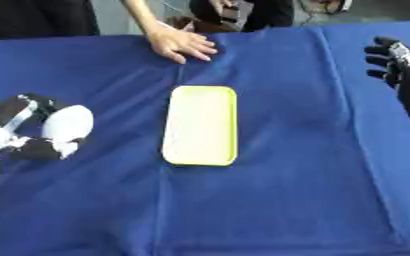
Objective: Pick up objects on the table and place them in the box.
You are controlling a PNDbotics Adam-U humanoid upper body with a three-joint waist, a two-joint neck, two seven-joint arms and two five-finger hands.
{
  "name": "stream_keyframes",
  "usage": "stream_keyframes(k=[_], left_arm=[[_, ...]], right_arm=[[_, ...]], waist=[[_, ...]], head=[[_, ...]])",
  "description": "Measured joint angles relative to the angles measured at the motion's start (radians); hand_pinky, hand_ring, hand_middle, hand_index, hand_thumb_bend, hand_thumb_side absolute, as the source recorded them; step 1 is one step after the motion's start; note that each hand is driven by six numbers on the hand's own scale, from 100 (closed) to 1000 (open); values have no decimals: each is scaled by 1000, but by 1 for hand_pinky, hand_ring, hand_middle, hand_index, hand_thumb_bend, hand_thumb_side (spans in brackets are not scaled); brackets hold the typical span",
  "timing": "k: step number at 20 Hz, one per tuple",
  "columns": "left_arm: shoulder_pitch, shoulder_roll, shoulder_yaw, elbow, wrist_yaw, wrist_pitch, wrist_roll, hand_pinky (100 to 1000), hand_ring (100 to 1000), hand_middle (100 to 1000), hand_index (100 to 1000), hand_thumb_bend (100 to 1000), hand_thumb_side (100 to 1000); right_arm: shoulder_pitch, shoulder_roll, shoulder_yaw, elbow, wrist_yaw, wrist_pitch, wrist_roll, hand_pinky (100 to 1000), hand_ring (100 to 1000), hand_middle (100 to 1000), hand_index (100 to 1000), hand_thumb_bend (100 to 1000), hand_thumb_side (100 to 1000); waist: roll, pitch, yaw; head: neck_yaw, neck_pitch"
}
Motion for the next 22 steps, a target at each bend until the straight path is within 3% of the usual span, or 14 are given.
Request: stream_keyframes(k=[13, 18, 22], left_arm=[[-9, 3, 1, -1, 2, 0, -1, 715, 606, 625, 716, 133, 266], [-51, 3, -11, -7, -9, -6, -10, 717, 608, 627, 719, 142, 250], [-135, -1, -39, -6, -27, -16, -27, 718, 608, 627, 720, 151, 237]], right_arm=[[0, 0, 0, 0, 0, -2, 2, 904, 930, 870, 963, 100, 864], [0, 0, 0, 0, 0, -3, 4, 905, 930, 870, 963, 100, 864], [0, 0, 0, 0, 1, -2, 5, 905, 930, 870, 963, 100, 864]], waist=[[0, 0, 0], [0, 0, -3], [1, 0, -5]], head=[[0, 0], [0, 0], [0, 0]])
